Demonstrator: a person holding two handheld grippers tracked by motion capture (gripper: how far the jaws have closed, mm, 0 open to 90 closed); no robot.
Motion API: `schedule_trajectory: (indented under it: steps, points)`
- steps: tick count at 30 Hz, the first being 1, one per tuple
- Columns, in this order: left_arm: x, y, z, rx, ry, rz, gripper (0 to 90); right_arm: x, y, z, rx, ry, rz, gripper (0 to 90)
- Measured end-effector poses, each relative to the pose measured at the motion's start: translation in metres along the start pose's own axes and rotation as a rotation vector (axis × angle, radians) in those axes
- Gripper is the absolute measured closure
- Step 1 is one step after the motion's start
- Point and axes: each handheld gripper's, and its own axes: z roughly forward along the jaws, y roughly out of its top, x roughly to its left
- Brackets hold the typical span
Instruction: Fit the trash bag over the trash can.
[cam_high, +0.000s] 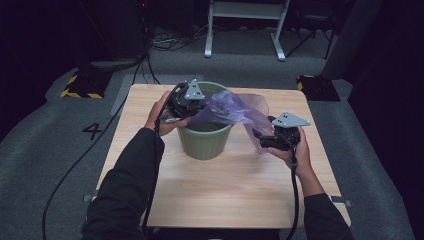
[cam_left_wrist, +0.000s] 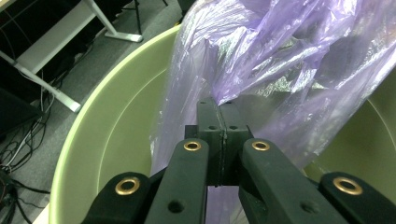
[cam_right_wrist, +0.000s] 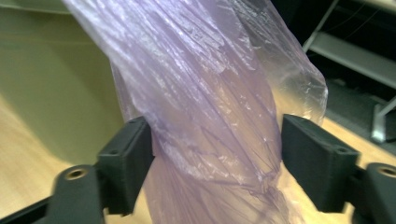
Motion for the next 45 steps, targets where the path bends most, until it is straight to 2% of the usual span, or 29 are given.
schedule_trajectory:
  steps: [1,2,6,7,9,12,14,16,18,19,22,25,27,29,31,37,42,44,45]
  points:
    - [0.0,-0.001,0.0,0.002,0.001,-0.003,89.7,0.0,0.002,0.0,-0.014,0.017,-0.009,49.3]
    - [0.001,-0.001,-0.001,0.001,0.002,-0.009,89.7,0.001,0.004,0.0,-0.031,0.018,-0.017,52.0]
    - [0.004,-0.005,-0.004,-0.009,0.007,-0.025,88.8,0.004,0.013,-0.002,-0.084,0.03,-0.044,76.1]
    - [0.004,-0.006,-0.005,-0.008,0.006,-0.03,88.7,0.004,0.014,-0.002,-0.1,0.043,-0.043,80.6]
    - [0.005,-0.007,-0.007,-0.007,0.012,-0.027,85.4,0.005,0.017,-0.004,-0.113,0.036,-0.053,86.9]
    - [0.008,-0.01,-0.01,-0.014,0.025,-0.055,75.8,0.005,0.022,-0.007,-0.133,0.012,-0.059,89.3]
    - [0.011,-0.011,-0.012,-0.01,0.041,-0.079,61.3,0.004,0.025,-0.011,-0.145,-0.011,-0.064,89.6]
    - [0.013,-0.013,-0.015,-0.02,0.036,-0.104,50.6,0.002,0.029,-0.016,-0.157,-0.034,-0.069,89.8]
    - [0.014,-0.013,-0.017,-0.023,0.047,-0.137,33.0,-0.001,0.031,-0.021,-0.169,-0.054,-0.072,89.9]
    - [0.014,-0.014,-0.019,-0.03,0.037,-0.151,27.0,-0.002,0.032,-0.024,-0.171,-0.06,-0.073,89.9]
    - [0.012,-0.013,-0.025,-0.063,0.012,-0.166,21.9,-0.006,0.033,-0.03,-0.167,-0.09,-0.08,89.9]
    - [0.008,-0.011,-0.029,-0.077,-0.001,-0.157,21.2,-0.009,0.035,-0.037,-0.167,-0.134,-0.077,89.9]
    - [0.006,-0.009,-0.03,-0.082,0.001,-0.149,21.4,-0.01,0.04,-0.04,-0.172,-0.144,-0.08,89.7]
    - [0.004,-0.006,-0.03,-0.092,0.005,-0.143,21.3,-0.006,0.048,-0.04,-0.172,-0.157,-0.102,89.6]
    - [0.001,-0.004,-0.031,-0.103,0.003,-0.135,21.2,0.001,0.058,-0.039,-0.167,-0.162,-0.146,89.4]
    - [-0.008,0.003,-0.034,-0.136,-0.018,-0.119,19.6,0.02,0.078,-0.025,-0.146,-0.128,-0.219,88.3]
    - [-0.021,0.012,-0.037,-0.177,-0.06,-0.095,18.2,0.039,0.088,-0.012,-0.14,-0.085,-0.268,86.9]
    - [-0.027,0.015,-0.038,-0.183,-0.03,-0.088,18.2,0.047,0.092,-0.01,-0.145,-0.066,-0.281,86.7]
    - [-0.029,0.017,-0.038,-0.188,-0.034,-0.093,18.2,0.051,0.093,-0.009,-0.146,-0.057,-0.286,86.7]
